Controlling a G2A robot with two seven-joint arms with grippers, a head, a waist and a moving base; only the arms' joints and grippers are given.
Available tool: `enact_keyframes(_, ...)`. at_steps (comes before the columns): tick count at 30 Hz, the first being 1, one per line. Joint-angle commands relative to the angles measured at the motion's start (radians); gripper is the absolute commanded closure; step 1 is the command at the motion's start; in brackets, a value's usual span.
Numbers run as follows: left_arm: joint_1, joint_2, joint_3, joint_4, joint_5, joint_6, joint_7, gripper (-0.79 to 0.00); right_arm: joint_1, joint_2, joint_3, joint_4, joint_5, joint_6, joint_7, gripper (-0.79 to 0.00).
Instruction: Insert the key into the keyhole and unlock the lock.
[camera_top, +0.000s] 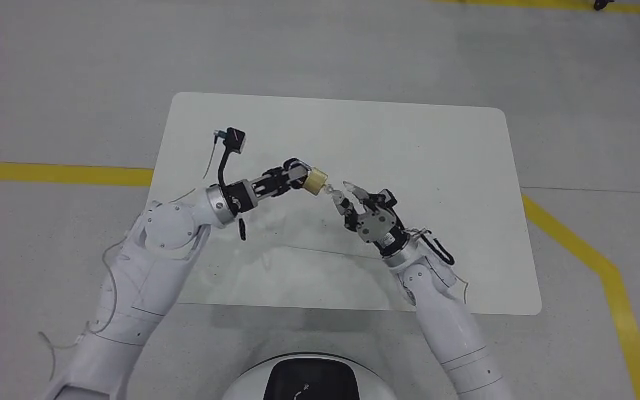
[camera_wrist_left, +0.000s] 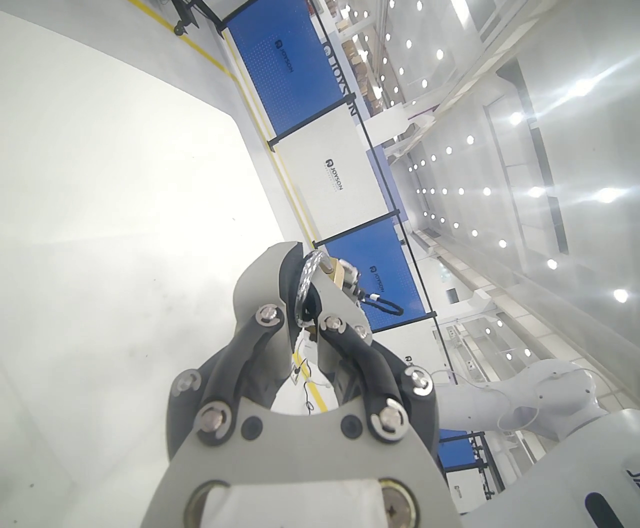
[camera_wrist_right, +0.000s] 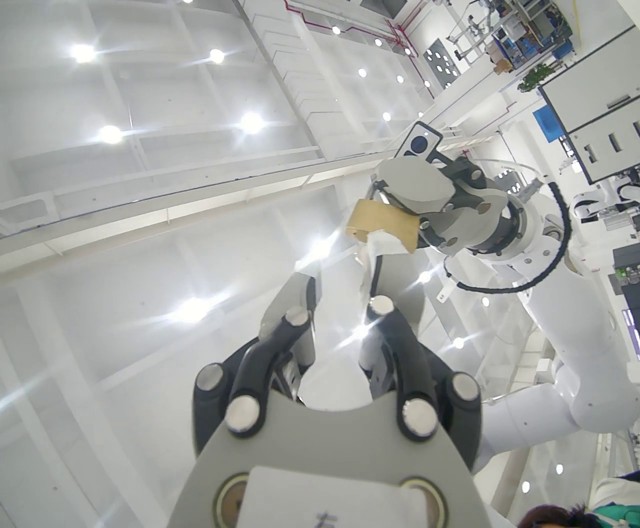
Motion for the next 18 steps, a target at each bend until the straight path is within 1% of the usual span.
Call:
enact_keyframes(1, -0.001, 0.004, 0.002, -0.017, 0.036, 0.023, -0.017, 0.0, -0.023, 0.006, 0.035, -0.032, -0.034, -0.039, 0.008, -0.785)
enact_keyframes(4, -0.002, 0.009, 0.006, -0.027, 0.087, 0.068, -0.051, 0.0, -0.028, 0.008, 0.043, -0.039, -0.043, -0.048, 0.008, -0.785)
enact_keyframes(8, -0.017, 0.011, 0.034, -0.009, 0.14, 0.112, -0.087, 0.0, -0.028, 0.008, 0.043, -0.039, -0.043, -0.048, 0.008, -0.785)
enact_keyframes(11, -0.042, 0.005, 0.078, 0.03, 0.167, 0.121, -0.087, 0.0, -0.028, 0.008, 0.043, -0.039, -0.043, -0.048, 0.008, -0.785)
enact_keyframes(14, -0.091, -0.006, 0.146, 0.101, 0.233, 0.128, -0.073, 0.0, -0.028, 0.008, 0.043, -0.039, -0.043, -0.048, 0.008, -0.785)
enact_keyframes(18, -0.157, -0.026, 0.238, 0.196, 0.35, 0.161, -0.026, 0.0, -0.028, 0.008, 0.043, -0.039, -0.043, -0.048, 0.008, -0.785)
